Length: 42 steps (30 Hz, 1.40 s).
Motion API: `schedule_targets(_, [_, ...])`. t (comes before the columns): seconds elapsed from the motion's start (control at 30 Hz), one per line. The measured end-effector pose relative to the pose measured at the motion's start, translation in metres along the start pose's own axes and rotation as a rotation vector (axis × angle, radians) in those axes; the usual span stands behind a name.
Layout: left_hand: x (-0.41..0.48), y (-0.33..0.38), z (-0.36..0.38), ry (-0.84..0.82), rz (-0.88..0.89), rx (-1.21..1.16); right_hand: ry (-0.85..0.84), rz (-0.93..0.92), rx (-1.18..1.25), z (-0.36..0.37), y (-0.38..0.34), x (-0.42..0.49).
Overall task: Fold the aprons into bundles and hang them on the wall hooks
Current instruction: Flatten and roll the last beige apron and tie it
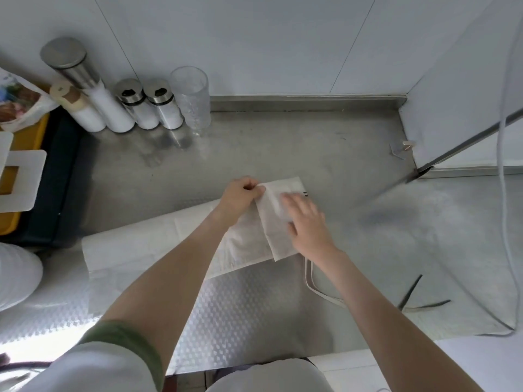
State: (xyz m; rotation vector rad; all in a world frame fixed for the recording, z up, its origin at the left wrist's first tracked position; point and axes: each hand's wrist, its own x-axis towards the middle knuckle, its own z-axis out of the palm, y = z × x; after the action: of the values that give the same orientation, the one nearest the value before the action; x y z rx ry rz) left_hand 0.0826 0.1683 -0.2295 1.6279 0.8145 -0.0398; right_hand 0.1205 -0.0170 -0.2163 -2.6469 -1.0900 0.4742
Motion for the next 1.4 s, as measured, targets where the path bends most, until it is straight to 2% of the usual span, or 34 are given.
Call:
schedule_targets(0.03, [0.001, 0.001, -0.001, -0.044, -0.04, -0.056, -0.069, -0.085, -0.011, 0.006, 0.0, 0.001])
schedule_targets(0.1, [0.005, 0.003, -0.002, -0.067, -0.085, -0.039, -0.203, -0.104, -0.109, 0.02, 0.001, -0.001])
schedule_targets(0.17, [0.011, 0.004, 0.0, -0.044, -0.113, -0.025, -0.226, -0.072, -0.192, 0.033, 0.003, -0.003])
schedule_targets(0.27, [0.012, 0.007, 0.007, 0.065, -0.108, 0.059, -0.21, -0.038, -0.17, 0.04, 0.0, -0.004])
schedule_targets(0.33, [0.003, 0.007, 0.014, 0.242, -0.018, 0.273, -0.199, -0.028, -0.176, 0.042, -0.001, -0.002])
schedule_targets(0.4, [-0.013, 0.002, 0.022, 0.397, 0.234, 0.5, -0.198, -0.018, -0.189, 0.043, -0.002, -0.001])
schedule_targets(0.43, [-0.02, -0.004, 0.026, 0.401, 0.361, 0.541, -0.2, -0.021, -0.179, 0.043, -0.001, 0.0])
schedule_targets(0.47, [-0.029, -0.008, 0.03, 0.331, 0.435, 0.559, -0.199, -0.033, -0.131, 0.04, -0.001, 0.0])
schedule_targets(0.5, [-0.037, -0.014, 0.031, 0.224, 0.427, 0.575, -0.177, -0.039, -0.036, 0.038, 0.0, 0.0])
schedule_targets(0.57, [-0.047, -0.026, 0.032, 0.006, 0.296, 0.677, 0.031, 0.043, 0.194, 0.033, 0.004, -0.003])
schedule_targets(0.63, [-0.05, -0.032, 0.03, -0.064, 0.238, 0.798, 0.256, 0.338, 0.221, 0.029, 0.011, -0.005])
schedule_targets(0.7, [-0.053, -0.028, 0.03, -0.079, 0.247, 0.831, 0.233, 0.584, 0.344, 0.019, 0.021, -0.005])
schedule_targets(0.8, [-0.056, -0.017, 0.033, -0.078, 0.188, 0.637, 0.014, 0.602, 0.562, -0.003, 0.026, 0.001])
schedule_targets(0.9, [-0.06, 0.002, 0.038, -0.077, 0.031, 0.35, 0.071, 0.516, 0.657, -0.031, 0.019, -0.001])
schedule_targets(0.97, [-0.062, 0.023, 0.042, -0.183, -0.134, 0.02, 0.066, 0.423, 0.83, -0.048, 0.013, -0.008])
schedule_targets(1.03, [-0.067, 0.042, 0.043, -0.36, -0.266, -0.327, -0.024, 0.272, 0.959, -0.059, 0.008, -0.016])
schedule_targets(1.13, [-0.069, 0.048, 0.043, -0.501, -0.326, -0.603, -0.203, 0.07, 0.942, -0.061, 0.0, -0.022])
schedule_targets(1.2, [-0.07, 0.041, 0.043, -0.453, -0.341, -0.619, -0.229, 0.045, 0.965, -0.055, -0.001, -0.024])
schedule_targets(1.27, [-0.07, 0.031, 0.042, -0.326, -0.379, -0.563, -0.173, 0.092, 0.989, -0.046, -0.001, -0.025])
schedule_targets(1.4, [-0.065, 0.006, 0.034, -0.141, -0.444, -0.435, 0.127, 0.184, 0.843, -0.025, -0.001, -0.027])
